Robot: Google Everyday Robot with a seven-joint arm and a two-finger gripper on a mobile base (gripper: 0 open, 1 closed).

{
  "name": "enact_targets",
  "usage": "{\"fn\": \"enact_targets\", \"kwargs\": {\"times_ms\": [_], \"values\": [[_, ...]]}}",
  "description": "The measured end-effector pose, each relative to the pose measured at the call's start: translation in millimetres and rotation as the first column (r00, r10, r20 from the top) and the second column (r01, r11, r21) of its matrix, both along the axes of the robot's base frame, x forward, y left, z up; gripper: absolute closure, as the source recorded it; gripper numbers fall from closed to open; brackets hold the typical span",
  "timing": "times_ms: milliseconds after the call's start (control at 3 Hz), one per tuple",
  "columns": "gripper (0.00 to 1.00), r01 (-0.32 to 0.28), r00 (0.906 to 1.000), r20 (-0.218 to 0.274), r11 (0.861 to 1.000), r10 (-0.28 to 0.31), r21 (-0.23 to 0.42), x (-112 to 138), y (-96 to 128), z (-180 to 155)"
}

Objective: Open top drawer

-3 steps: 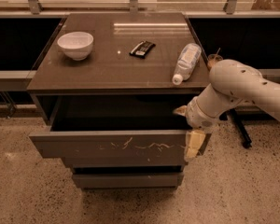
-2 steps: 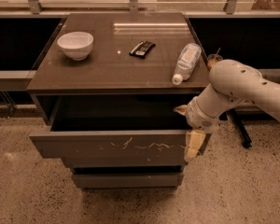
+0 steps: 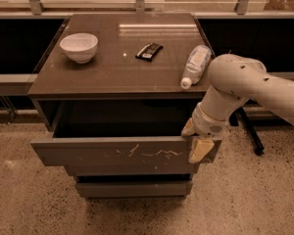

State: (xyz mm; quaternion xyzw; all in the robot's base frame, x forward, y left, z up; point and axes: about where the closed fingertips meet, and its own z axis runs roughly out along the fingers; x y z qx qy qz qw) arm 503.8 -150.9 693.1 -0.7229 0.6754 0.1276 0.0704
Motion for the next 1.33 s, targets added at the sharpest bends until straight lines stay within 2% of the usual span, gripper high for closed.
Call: {"fn": "enact_targets", "kwargs": {"times_ms": [333,667,1333], "values": [[0.50,-0.023,0.9989,-0.040,0.999,0.022,-0.026,-8,2,4],[0.63,-0.031,0.9970,-0.072,0.999,0.030,-0.017,-13,1,7],[0.62,-0.057,0.9923,-0.108,0.997,0.061,0.042,-28,3,22]]}}
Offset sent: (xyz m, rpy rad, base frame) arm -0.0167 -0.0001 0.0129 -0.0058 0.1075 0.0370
